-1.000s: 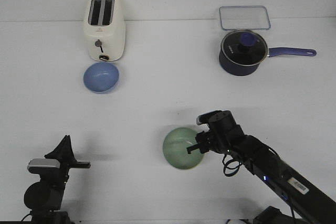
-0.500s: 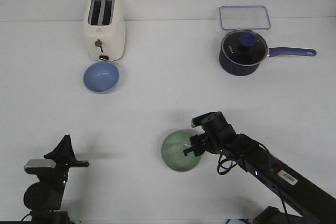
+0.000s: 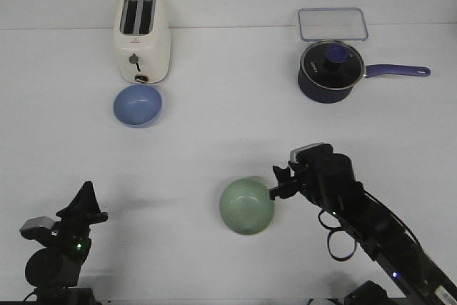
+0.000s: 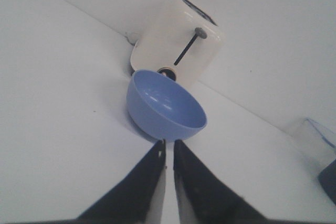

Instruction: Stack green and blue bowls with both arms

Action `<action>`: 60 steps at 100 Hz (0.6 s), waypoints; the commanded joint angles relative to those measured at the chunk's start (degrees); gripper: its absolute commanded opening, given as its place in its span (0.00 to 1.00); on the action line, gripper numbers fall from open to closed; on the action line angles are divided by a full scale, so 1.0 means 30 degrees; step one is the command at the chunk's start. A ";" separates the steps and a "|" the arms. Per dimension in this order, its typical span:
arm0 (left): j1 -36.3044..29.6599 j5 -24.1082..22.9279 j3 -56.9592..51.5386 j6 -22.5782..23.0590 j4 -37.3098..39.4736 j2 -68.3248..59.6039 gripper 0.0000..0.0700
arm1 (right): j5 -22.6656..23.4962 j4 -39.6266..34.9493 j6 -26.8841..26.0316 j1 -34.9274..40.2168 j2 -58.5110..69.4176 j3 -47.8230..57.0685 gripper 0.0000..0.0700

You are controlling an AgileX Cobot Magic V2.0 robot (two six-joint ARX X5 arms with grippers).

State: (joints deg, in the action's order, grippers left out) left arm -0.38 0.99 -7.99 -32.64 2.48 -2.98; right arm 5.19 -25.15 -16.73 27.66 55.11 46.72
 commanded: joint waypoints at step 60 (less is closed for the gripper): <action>0.0648 -0.0678 -1.5220 0.4240 -0.4386 -2.1209 0.41 | -0.0248 -0.1982 0.1399 -0.2142 -0.2951 0.0306 0.42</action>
State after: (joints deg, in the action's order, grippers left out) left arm 1.17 -1.19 -50.63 -22.46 -10.83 -61.25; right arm 4.49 -31.27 -13.50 21.04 46.09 46.74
